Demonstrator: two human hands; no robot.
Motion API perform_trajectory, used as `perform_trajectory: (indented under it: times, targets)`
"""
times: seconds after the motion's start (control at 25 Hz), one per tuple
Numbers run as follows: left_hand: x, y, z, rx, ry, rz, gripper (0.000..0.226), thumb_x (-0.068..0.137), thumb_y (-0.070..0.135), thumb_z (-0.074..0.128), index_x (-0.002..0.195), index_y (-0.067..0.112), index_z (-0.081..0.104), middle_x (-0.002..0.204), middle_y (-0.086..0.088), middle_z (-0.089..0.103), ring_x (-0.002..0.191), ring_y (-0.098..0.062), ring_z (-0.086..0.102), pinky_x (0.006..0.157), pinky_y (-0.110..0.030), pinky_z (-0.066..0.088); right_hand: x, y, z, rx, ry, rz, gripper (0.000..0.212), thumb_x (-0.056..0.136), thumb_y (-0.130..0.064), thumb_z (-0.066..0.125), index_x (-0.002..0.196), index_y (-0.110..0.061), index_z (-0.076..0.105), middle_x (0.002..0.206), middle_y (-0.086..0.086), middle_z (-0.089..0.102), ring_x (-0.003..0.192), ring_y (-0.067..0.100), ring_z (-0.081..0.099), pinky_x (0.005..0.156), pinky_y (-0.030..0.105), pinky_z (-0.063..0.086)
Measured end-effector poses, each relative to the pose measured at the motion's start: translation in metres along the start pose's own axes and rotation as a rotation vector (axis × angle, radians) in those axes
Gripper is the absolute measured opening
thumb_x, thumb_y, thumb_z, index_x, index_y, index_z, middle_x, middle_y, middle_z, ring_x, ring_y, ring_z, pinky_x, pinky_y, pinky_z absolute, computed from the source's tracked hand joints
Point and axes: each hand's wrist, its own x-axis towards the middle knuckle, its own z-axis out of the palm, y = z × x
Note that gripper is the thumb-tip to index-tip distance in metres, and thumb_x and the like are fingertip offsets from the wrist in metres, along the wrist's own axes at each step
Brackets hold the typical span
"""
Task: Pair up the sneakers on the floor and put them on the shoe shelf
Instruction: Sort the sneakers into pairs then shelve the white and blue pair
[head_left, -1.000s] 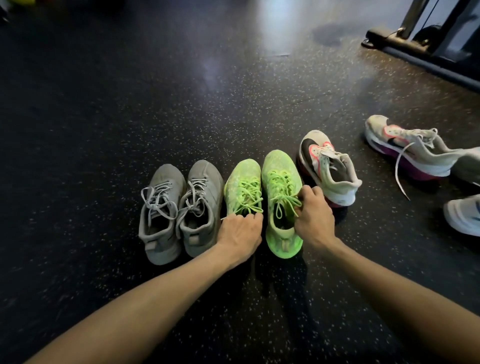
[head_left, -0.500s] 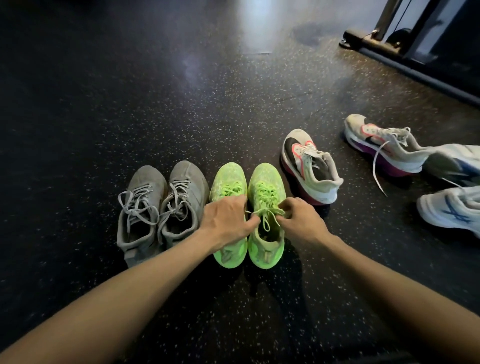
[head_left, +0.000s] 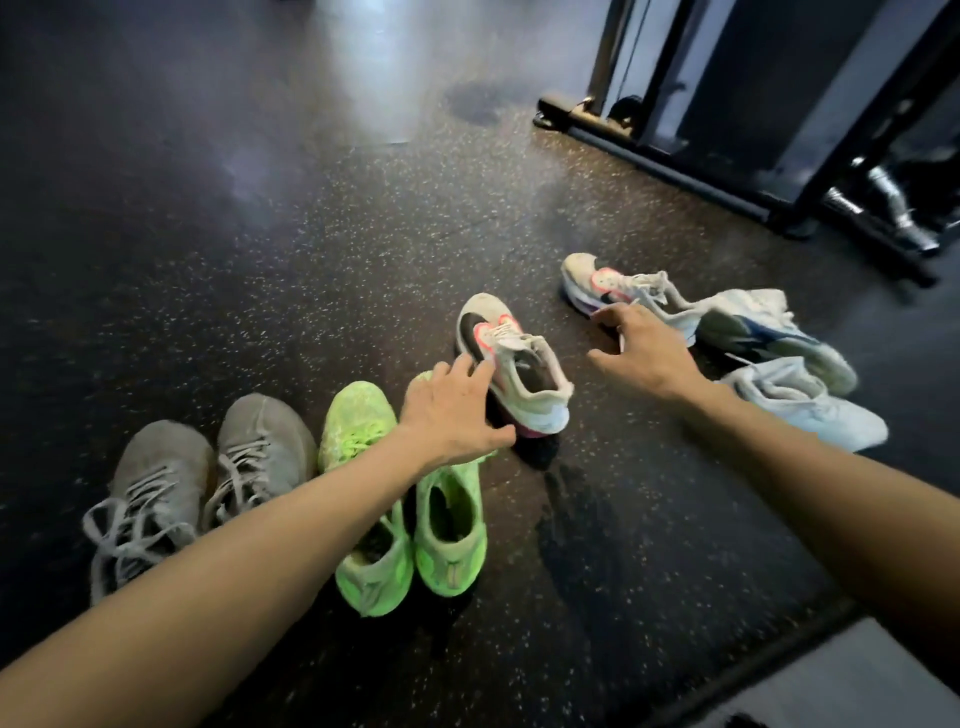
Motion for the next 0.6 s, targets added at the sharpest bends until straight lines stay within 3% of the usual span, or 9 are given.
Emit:
perform_trajectory:
  times: [0.32,0.48,0.6]
  targets:
    - [0.072,0.054,0.038,-0.163,-0.139,-0.055,0.07,0.068,0.066,0.067,0.123,0.028,0.046,0.132,-0.004,0.036,0.116,-0.033,0.047,0.089,-0.044,0.046,0.065,0.088,-0.017,-0.15,0.079,0.114,0.063,0.078,-0.041,0.062,0.136,-0.03,0.042,0.139,0.002,0.046,0.128,0.023,0.043,0.106,0.047,0.026]
    - [0.097,0.071,0.067,0.105,-0.002,-0.024,0.066,0.071,0.075,0.055,0.112,0.024,0.055,0.122,-0.001,0.05,0.114,-0.024,0.046,0.09,-0.038,0.041,0.101,0.135,-0.005,-0.181,0.064,0.158,0.07,0.077,-0.046,0.063,0.139,-0.029,0.038,0.143,0.003,0.043,0.132,0.024,0.038,0.107,0.052,0.024]
    - [0.109,0.08,0.081,0.156,-0.025,-0.037,0.057,0.077,0.072,0.052,0.107,0.024,0.059,0.113,0.003,0.059,0.112,-0.021,0.046,0.093,-0.037,0.036,0.125,0.164,0.004,-0.201,0.027,0.178,0.08,0.074,-0.047,0.065,0.143,-0.025,0.033,0.147,0.004,0.037,0.136,0.025,0.033,0.108,0.055,0.022]
